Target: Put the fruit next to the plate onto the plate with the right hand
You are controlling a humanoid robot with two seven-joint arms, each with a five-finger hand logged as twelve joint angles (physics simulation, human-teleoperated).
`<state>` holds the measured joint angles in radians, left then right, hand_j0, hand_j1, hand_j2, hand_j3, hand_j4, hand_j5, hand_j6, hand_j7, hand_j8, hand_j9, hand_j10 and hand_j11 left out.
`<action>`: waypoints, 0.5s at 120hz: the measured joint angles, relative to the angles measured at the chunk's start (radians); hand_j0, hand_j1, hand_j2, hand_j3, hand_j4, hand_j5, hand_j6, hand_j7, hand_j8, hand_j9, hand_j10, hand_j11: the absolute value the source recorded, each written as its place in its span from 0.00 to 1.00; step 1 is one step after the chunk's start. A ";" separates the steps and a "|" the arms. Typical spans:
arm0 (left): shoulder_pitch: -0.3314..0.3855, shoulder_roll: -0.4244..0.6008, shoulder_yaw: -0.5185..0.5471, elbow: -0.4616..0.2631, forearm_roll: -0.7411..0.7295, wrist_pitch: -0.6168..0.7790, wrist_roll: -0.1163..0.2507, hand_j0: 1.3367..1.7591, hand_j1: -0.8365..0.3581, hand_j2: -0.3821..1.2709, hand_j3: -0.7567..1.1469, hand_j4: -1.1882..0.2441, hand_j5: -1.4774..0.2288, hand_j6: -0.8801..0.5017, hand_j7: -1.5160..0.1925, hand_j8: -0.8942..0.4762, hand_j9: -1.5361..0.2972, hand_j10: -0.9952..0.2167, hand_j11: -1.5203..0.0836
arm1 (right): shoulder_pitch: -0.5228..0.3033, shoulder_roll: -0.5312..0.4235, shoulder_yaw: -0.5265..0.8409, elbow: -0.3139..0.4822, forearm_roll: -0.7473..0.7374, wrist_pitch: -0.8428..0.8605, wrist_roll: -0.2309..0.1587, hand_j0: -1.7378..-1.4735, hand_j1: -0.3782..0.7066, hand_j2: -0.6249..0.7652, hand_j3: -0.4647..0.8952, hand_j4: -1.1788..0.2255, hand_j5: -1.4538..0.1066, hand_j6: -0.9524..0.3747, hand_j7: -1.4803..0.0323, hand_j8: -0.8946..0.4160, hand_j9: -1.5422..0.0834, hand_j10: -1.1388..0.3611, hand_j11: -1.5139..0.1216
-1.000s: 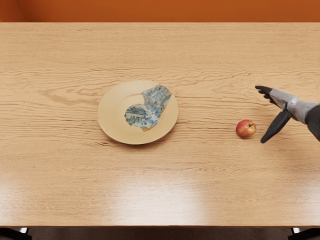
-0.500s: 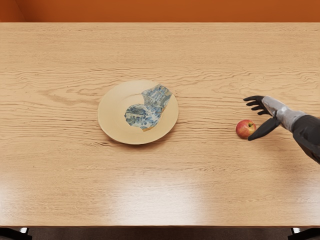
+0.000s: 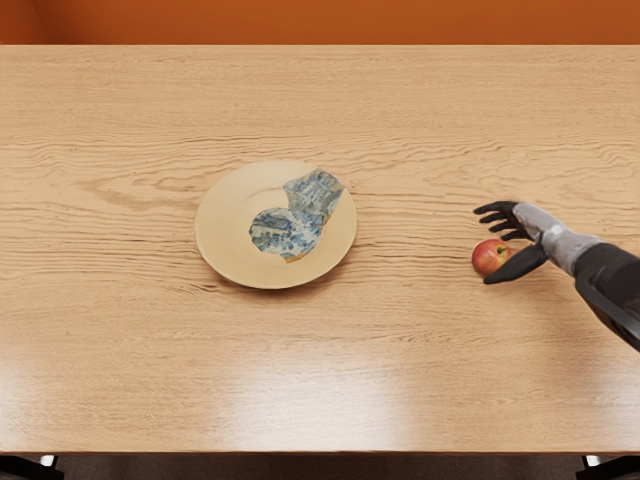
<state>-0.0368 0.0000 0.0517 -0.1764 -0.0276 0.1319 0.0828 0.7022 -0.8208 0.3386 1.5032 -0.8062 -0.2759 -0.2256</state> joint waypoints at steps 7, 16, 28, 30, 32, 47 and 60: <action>-0.001 0.000 0.000 0.000 0.000 0.000 0.000 0.76 0.99 0.23 0.40 0.82 0.86 0.63 0.88 0.65 0.83 0.82 0.94 | -0.001 -0.010 0.000 0.005 0.001 0.018 0.010 0.30 0.40 0.40 0.34 0.60 0.65 0.46 0.69 0.42 0.68 0.53 0.66; 0.000 0.000 0.000 0.000 0.000 0.000 0.000 0.76 0.99 0.23 0.40 0.82 0.86 0.63 0.88 0.65 0.83 0.82 0.94 | -0.004 -0.018 0.000 0.011 0.001 0.031 0.016 0.30 0.44 0.40 0.34 0.57 0.62 0.43 0.66 0.40 0.65 0.51 0.63; 0.000 0.000 0.000 0.000 0.000 0.000 0.000 0.76 0.99 0.23 0.40 0.82 0.86 0.63 0.88 0.65 0.83 0.82 0.94 | -0.006 -0.017 0.000 0.012 0.001 0.037 0.020 0.30 0.47 0.39 0.34 0.55 0.60 0.41 0.63 0.37 0.63 0.49 0.61; 0.000 0.000 0.000 0.000 0.000 0.000 0.000 0.76 0.99 0.23 0.40 0.82 0.86 0.63 0.88 0.65 0.83 0.82 0.94 | -0.006 -0.016 0.000 0.011 0.002 0.037 0.020 0.30 0.47 0.39 0.34 0.55 0.59 0.41 0.63 0.37 0.62 0.49 0.60; -0.001 0.000 0.000 0.000 0.000 0.000 0.000 0.76 0.99 0.23 0.40 0.82 0.86 0.63 0.88 0.65 0.83 0.82 0.94 | -0.007 -0.016 0.000 0.011 0.002 0.037 0.020 0.30 0.48 0.39 0.34 0.55 0.59 0.41 0.63 0.37 0.62 0.48 0.60; 0.000 0.000 0.000 0.000 0.000 0.000 0.000 0.76 0.99 0.23 0.40 0.82 0.86 0.63 0.88 0.65 0.83 0.82 0.94 | -0.011 -0.014 0.000 0.010 0.002 0.039 0.021 0.30 0.51 0.39 0.34 0.52 0.57 0.38 0.60 0.36 0.60 0.46 0.58; 0.000 0.000 0.000 0.000 0.000 0.000 0.000 0.76 0.99 0.23 0.40 0.82 0.86 0.63 0.88 0.65 0.83 0.82 0.94 | -0.013 -0.013 0.000 0.009 0.003 0.039 0.022 0.30 0.54 0.39 0.34 0.50 0.54 0.36 0.58 0.37 0.57 0.45 0.56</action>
<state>-0.0369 0.0000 0.0516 -0.1764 -0.0275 0.1319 0.0827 0.6893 -0.8335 0.3385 1.5127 -0.8032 -0.2365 -0.2036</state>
